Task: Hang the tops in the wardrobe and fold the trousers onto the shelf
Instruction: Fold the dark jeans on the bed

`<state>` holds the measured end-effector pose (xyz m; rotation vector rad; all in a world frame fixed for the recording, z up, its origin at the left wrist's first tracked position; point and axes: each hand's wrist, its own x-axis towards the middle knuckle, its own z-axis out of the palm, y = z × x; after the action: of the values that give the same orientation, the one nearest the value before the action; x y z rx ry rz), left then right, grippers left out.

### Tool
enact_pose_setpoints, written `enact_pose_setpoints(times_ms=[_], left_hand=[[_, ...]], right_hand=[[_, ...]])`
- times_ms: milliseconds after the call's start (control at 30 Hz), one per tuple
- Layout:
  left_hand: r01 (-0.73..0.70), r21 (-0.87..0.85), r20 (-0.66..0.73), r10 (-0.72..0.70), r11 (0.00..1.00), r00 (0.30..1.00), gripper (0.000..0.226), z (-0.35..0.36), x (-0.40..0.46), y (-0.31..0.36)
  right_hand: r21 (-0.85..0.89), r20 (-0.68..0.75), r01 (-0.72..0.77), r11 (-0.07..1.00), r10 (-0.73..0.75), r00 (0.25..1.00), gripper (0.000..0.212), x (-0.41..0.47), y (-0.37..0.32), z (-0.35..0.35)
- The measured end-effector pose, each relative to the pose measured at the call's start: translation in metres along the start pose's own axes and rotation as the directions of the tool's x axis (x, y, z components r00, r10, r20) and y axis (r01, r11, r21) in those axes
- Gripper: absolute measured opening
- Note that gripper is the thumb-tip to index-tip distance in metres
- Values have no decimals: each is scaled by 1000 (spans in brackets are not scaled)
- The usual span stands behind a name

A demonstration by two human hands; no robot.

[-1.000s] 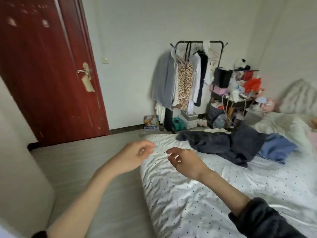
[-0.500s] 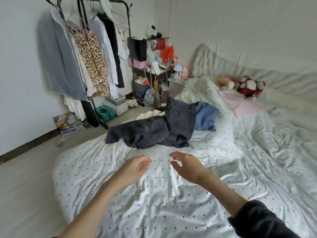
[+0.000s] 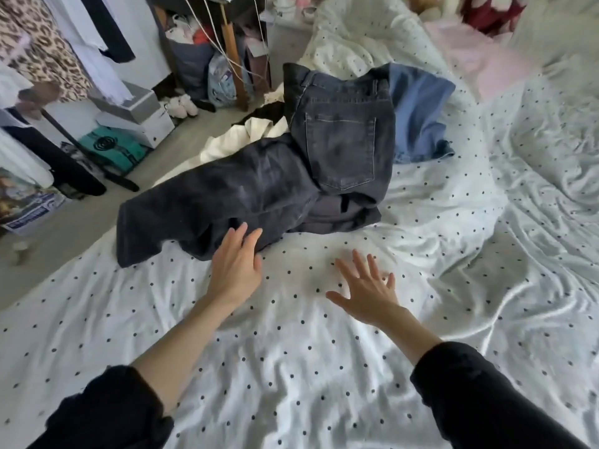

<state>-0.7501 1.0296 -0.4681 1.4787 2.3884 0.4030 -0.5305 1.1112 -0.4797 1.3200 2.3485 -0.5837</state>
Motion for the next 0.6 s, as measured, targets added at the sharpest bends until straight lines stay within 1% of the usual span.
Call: enact_pose_setpoints(times_ms=[100, 167, 233, 300, 333, 467, 533, 600], left_hand=[[-35, 102, -144, 50, 994, 988, 54, 11, 50, -10], [-7, 181, -190, 42, 984, 981, 55, 16, 77, -14], [22, 231, -215, 29, 973, 976, 40, 21, 90, -15], [5, 209, -260, 50, 978, 964, 20, 28, 93, -11], [-9, 184, -283, 62, 983, 957, 14, 30, 90, -10], [-60, 70, -338, 81, 996, 938, 8, 20, 73, 3], [-97, 35, -301, 103, 995, 948, 9, 10, 58, 13], [-181, 9, -220, 179, 983, 959, 7, 5, 33, 28]], right_hand=[[-29, 44, 4, 1000, -2, 999, 72, 18, 8, 26], [-30, 47, 19, 999, -18, 999, 72, 24, 12, 35], [-25, 57, 33, 999, -31, 998, 72, 28, 15, 37], [-13, 78, 32, 999, -31, 996, 72, 31, 19, 37], [-8, 85, 36, 999, -35, 996, 72, 32, 18, 37], [58, 69, 45, 997, -49, 996, 70, 27, 20, 29], [135, 55, 48, 990, -56, 997, 64, 17, 22, 23], [255, 20, 53, 965, -60, 998, 54, 0, 22, 15]])
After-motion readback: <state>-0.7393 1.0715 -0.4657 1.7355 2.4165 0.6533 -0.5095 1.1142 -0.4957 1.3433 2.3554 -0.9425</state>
